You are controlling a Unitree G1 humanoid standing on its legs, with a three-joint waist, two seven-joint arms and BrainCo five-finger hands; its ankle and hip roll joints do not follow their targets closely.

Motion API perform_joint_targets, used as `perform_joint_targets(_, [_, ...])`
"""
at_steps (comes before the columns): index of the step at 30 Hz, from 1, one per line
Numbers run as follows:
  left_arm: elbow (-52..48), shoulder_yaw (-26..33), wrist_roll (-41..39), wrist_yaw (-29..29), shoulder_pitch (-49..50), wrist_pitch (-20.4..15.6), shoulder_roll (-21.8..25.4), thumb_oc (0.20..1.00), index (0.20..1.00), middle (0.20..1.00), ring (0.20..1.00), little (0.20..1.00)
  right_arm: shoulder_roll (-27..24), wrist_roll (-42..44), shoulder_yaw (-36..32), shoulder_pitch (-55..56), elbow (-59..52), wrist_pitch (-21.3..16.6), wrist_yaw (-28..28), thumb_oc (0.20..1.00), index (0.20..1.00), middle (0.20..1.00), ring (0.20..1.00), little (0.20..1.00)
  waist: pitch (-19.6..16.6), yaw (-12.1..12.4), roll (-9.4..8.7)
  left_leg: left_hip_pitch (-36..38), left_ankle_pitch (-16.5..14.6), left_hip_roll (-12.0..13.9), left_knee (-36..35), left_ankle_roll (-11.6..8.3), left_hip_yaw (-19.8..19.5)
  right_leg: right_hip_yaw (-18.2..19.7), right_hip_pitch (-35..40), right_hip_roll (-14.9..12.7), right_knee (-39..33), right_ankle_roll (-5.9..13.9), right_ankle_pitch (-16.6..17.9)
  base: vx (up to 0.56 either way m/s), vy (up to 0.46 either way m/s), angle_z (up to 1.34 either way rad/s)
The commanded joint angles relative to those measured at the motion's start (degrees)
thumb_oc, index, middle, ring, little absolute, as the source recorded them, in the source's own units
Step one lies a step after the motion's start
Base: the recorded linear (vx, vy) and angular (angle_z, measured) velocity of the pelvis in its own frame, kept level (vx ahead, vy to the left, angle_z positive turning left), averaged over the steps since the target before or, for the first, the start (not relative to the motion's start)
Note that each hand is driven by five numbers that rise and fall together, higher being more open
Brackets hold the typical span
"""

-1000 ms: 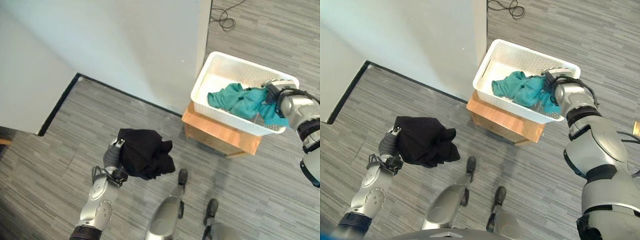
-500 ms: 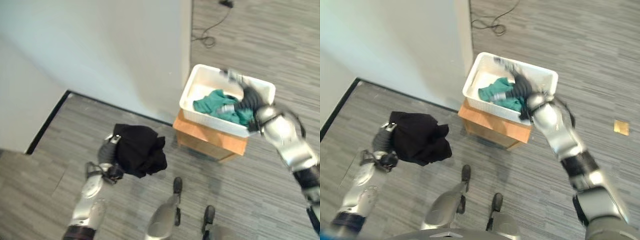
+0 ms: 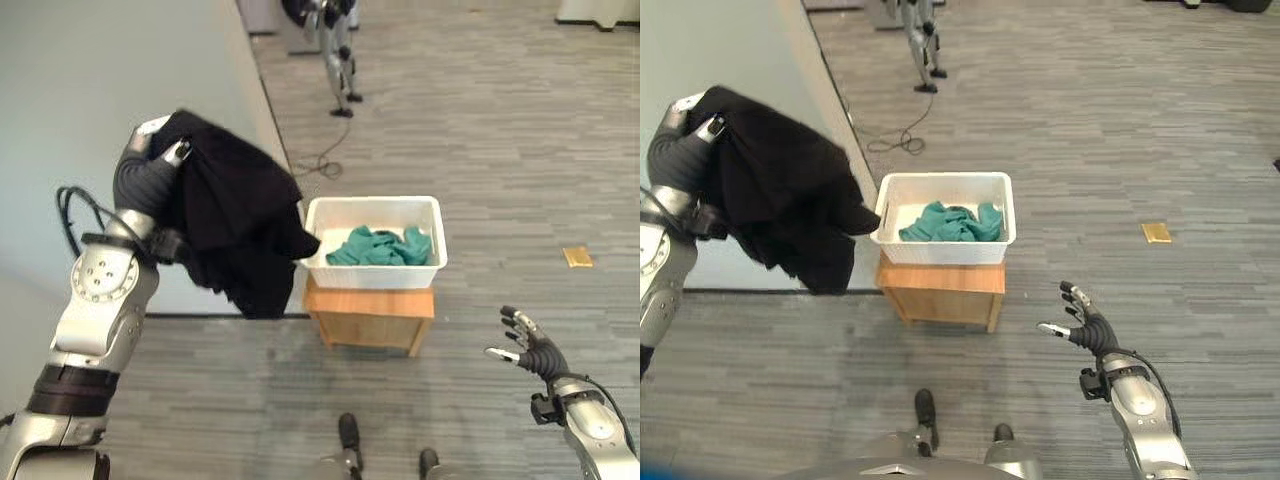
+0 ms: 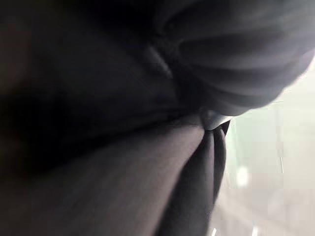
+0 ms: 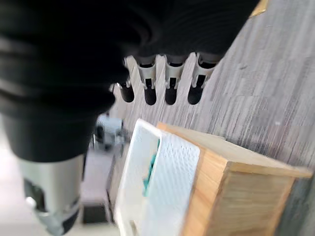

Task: Pick up bed clothes into laundry basket.

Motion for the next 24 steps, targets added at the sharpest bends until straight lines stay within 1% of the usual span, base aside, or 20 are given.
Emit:
perform_joint_targets(1, [6.9,-1.4,0.9,1.6,-9.9,-4.7,3.0,0.2,0.2,0.2,0.2,0.2,-0.5,7.4,0.4,-3.3,-1.1,-2.7,0.5,1.0,1.0,1.0,1.0,1.0,-1.9,0.0,-1.94,6.8,-6.8,2.1,0.7,-2.92,2.1,-1.4,-5.6,-4.5,1.8,4.23,2.9,-0.02,-0.012,-0.25])
perform_joint_targets(4, [14.3,-9.0,-0.8,1.7,-20.6,-4.1,5.9,0.2,0.2,0.2,0.2,0.2,-1.1,9.6,1.6,-4.0,-0.8,-2.9,0.6,1.0,1.0,1.0,1.0,1.0,-2.2,-1.5,-0.95,6.9,-6.5,2.4,0.7,-3.26,3.1,-0.7,-5.9,-4.3,1.5,4.49,3.5,-0.02,-0.019,-0.14])
perform_joint_targets(7, [21.7,-16.5,0.1,1.5,-30.5,-4.0,8.1,0.2,0.2,0.2,0.2,0.2,-1.1,11.3,2.3,-4.3,0.1,-3.0,0.8,1.0,1.0,1.0,1.0,1.0,-2.4,-2.3,-0.27,7.0,-6.4,2.5,0.7,-3.45,3.8,0.0,-6.2,-4.2,1.3,4.63,3.8,0.0,-0.008,-0.12])
perform_joint_targets(8, [24.2,-18.3,-0.7,1.0,-33.0,-3.9,8.1,0.2,0.2,0.2,0.2,0.2,-0.8,11.7,2.5,-4.2,0.3,-2.8,0.9,1.0,1.0,1.0,1.0,1.0,-2.5,-2.4,-0.29,7.1,-6.5,2.6,0.7,-3.5,4.1,0.2,-6.3,-4.2,1.3,4.65,3.9,0.01,-0.005,-0.15])
perform_joint_targets(10, [29.9,-21.6,0.0,0.4,-37.0,-3.0,7.9,0.2,0.2,0.2,0.2,0.2,-0.9,12.1,3.2,-4.0,0.8,-2.7,1.4,1.0,1.0,1.0,1.0,1.0,-2.5,-2.9,-0.03,7.4,-6.5,2.7,0.7,-3.61,4.7,0.6,-6.3,-4.1,1.2,4.68,3.9,0.03,-0.004,-0.11])
perform_joint_targets(11, [34.6,-23.9,0.9,0.1,-39.9,-2.0,7.3,0.2,0.2,0.2,0.2,0.2,-1.1,12.4,3.6,-3.9,1.1,-2.5,1.6,1.0,1.0,1.0,1.0,1.0,-2.5,-3.4,0.3,7.4,-6.5,2.8,0.7,-3.7,5.1,0.7,-6.3,-4.1,1.2,4.7,4.0,0.03,0.001,-0.11])
perform_joint_targets(13, [39.9,-26.2,0.8,-0.2,-44.1,-1.2,5.9,0.2,0.2,0.2,0.2,0.2,-1.3,12.6,3.9,-3.7,1.2,-2.0,1.8,1.0,1.0,1.0,1.0,1.0,-2.3,-4.2,0.62,7.5,-6.4,2.8,0.7,-3.87,5.5,1.2,-6.6,-3.9,1.2,4.7,4.1,0.01,0.006,-0.2])
perform_joint_targets(15, [44.0,-27.2,0.9,-0.4,-47.0,-0.9,4.9,0.2,0.2,0.2,0.2,0.2,-1.5,13.0,3.8,-3.4,1.0,-1.8,1.7,1.0,1.0,1.0,1.0,1.0,-1.9,-4.9,0.9,7.4,-6.3,2.9,0.7,-4.03,5.9,1.6,-6.9,-3.9,1.3,4.73,4.2,0.01,0.006,-0.12])
perform_joint_targets(17, [50.0,-28.2,1.7,-0.3,-50.8,0.1,3.0,0.2,0.2,0.2,0.2,0.2,-1.6,13.4,3.8,-3.2,0.8,-1.5,1.6,1.0,1.0,1.0,1.0,1.0,-0.7,-6.4,1.8,7.0,-6.2,3.0,0.7,-4.19,6.6,2.4,-7.9,-3.9,1.3,4.72,4.5,-0.01,0.022,-0.14])
perform_joint_targets(18, [50.1,-28.4,1.7,-0.4,-51.0,0.1,2.9,0.2,0.2,0.2,0.2,0.2,-1.5,13.5,3.8,-3.2,0.8,-1.5,1.6,1.0,1.0,1.0,1.0,1.0,-0.7,-6.4,1.78,6.9,-6.2,3.0,0.7,-4.19,6.7,2.4,-7.9,-3.9,1.3,4.72,4.5,-0.03,0.024,-0.21])
perform_joint_targets(20, [53.1,-29.4,3.3,-0.4,-52.8,0.8,2.1,0.2,0.2,0.2,0.2,0.2,-1.9,13.4,4.1,-3.6,0.6,-1.3,1.5,1.0,1.0,1.0,1.0,1.0,0.3,-7.1,2.29,6.4,-6.0,2.9,0.7,-4.17,7.1,3.0,-8.9,-3.8,1.4,4.68,4.8,-0.03,0.031,-0.15])
perform_joint_targets(24, [55.9,-30.5,4.6,0.5,-55.9,1.0,0.5,0.2,0.2,0.2,0.2,0.2,-2.6,13.3,4.3,-4.5,0.3,-1.2,0.8,1.0,1.0,1.0,1.0,1.0,3.2,-8.4,2.87,4.3,-5.2,3.0,0.7,-4.24,8.3,4.5,-12.2,-3.7,1.6,4.69,6.0,-0.07,0.033,-0.12])
